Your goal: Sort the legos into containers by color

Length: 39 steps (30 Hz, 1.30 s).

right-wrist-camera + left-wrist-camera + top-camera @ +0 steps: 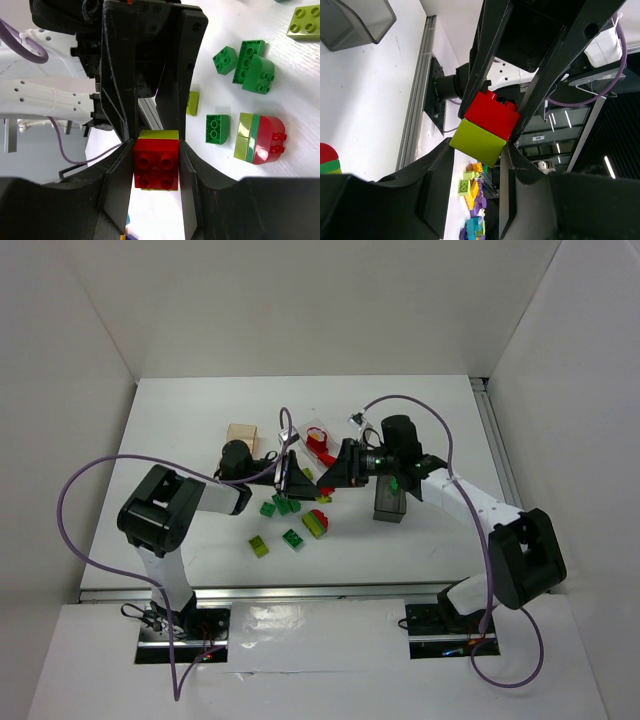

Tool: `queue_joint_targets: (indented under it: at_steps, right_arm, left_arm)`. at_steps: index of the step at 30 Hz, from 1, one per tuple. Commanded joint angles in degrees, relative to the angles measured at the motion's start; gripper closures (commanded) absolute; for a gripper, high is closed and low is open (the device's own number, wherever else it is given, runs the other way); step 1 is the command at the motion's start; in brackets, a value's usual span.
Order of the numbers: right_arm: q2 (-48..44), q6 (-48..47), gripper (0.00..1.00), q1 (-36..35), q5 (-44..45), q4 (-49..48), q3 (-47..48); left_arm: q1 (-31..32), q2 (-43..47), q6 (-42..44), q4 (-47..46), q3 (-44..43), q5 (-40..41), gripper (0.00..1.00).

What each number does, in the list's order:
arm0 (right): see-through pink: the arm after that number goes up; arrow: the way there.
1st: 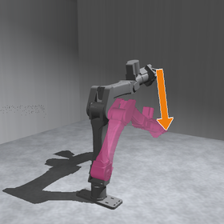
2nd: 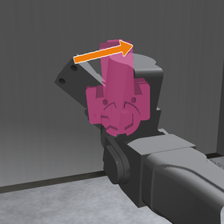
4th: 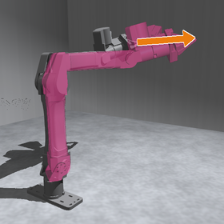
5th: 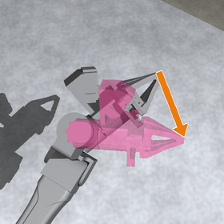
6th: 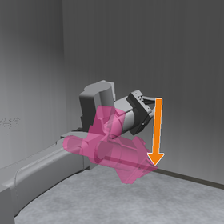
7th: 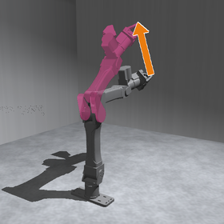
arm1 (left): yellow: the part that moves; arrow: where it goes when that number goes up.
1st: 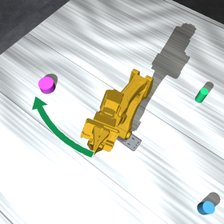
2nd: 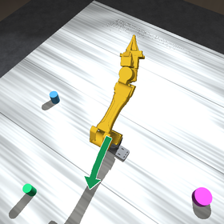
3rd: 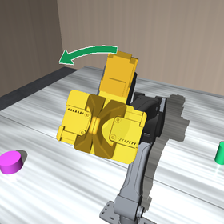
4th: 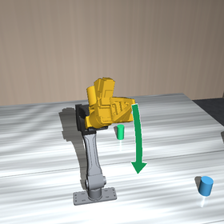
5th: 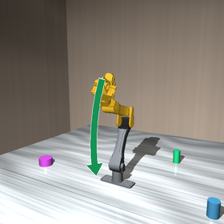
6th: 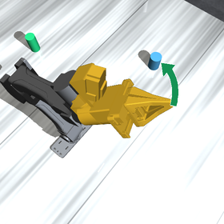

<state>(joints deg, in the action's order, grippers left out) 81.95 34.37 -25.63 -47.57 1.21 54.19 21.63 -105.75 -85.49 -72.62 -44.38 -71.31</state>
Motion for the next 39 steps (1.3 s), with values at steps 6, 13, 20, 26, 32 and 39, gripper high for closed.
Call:
queue_joint_targets:
  at_steps: [6, 13, 20, 26, 32, 39]
  right_arm:
    - [-5.0, -3.6, 0.82, 5.1, 8.4, 7.1, -0.8]
    - [-3.7, -4.2, 0.83, 7.0, 15.7, 7.5, 1.7]
    - [8.6, -6.2, 0.81, 2.4, 33.0, 6.8, 12.9]
    - [21.4, -10.6, 0.81, -1.4, 45.2, 9.4, 24.5]
    - [28.5, -12.7, 0.74, -2.5, 48.9, 10.7, 31.3]
    - [32.5, -13.9, 0.2, -4.2, 50.6, 12.8, 34.7]
  left_arm:
    - [-3.3, 2.8, -0.2, -32.4, 1.6, 0.3, 1.0]
    - [-5.9, 2.8, -0.2, -32.4, 3.9, -0.2, 1.0]
    - [-12.7, 8.4, 8.7, -5.8, 6.9, 2.7, 1.0]
    - [-11.5, 24.5, 50.7, 63.1, -7.8, 23.8, 1.0]
    - [-11.5, 25.2, 56.7, 85.5, -20.1, 42.6, 1.0]
    - [-11.5, 20.9, 57.2, 97.3, -27.6, 55.9, 1.0]
